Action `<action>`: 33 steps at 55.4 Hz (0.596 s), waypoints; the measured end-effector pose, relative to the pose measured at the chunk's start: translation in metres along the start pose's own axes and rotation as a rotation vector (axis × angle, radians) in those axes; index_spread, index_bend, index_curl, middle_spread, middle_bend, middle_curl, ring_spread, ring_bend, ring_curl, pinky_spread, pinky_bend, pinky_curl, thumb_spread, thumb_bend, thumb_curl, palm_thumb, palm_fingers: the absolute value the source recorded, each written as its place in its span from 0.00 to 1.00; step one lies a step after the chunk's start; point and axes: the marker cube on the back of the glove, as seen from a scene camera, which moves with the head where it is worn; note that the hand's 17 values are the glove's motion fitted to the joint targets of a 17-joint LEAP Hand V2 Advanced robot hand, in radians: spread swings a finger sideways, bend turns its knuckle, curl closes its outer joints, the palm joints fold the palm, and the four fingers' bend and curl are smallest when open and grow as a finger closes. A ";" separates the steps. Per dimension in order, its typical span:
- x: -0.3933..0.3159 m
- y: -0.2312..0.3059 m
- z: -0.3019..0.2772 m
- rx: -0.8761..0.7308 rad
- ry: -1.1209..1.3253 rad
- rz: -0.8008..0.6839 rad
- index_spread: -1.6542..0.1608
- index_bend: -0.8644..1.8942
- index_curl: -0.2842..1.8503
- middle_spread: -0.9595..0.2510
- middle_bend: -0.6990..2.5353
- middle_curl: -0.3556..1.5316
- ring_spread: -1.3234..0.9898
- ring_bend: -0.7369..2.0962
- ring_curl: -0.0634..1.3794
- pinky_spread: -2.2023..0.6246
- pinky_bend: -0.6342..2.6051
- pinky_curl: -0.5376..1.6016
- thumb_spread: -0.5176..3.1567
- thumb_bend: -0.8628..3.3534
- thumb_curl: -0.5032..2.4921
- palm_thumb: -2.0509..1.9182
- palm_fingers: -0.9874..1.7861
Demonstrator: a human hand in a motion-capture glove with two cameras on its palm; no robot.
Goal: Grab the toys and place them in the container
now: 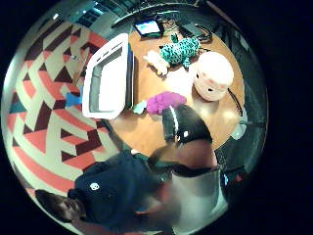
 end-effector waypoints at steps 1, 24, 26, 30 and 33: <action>0.000 -0.001 0.000 0.001 0.001 0.000 0.85 0.37 0.15 0.79 0.28 0.21 0.56 0.32 0.05 0.78 0.33 0.29 0.26 0.24 0.18 0.56 0.41; 0.018 -0.069 0.053 0.038 -0.030 0.059 0.77 0.35 0.21 0.75 0.26 0.28 0.56 0.32 0.10 0.80 0.46 0.39 0.50 0.25 0.23 0.57 0.32; 0.021 -0.076 0.068 -0.011 -0.035 0.068 0.77 0.35 0.21 0.74 0.26 0.28 0.56 0.32 0.10 0.80 0.48 0.40 0.51 0.25 0.23 0.57 0.31; 0.029 -0.084 0.099 -0.118 -0.038 0.069 0.76 0.35 0.21 0.74 0.25 0.28 0.57 0.32 0.11 0.80 0.50 0.41 0.50 0.24 0.24 0.57 0.29; 0.031 -0.084 0.121 -0.186 -0.049 0.087 0.76 0.35 0.21 0.74 0.25 0.28 0.57 0.32 0.12 0.81 0.52 0.42 0.50 0.24 0.24 0.56 0.28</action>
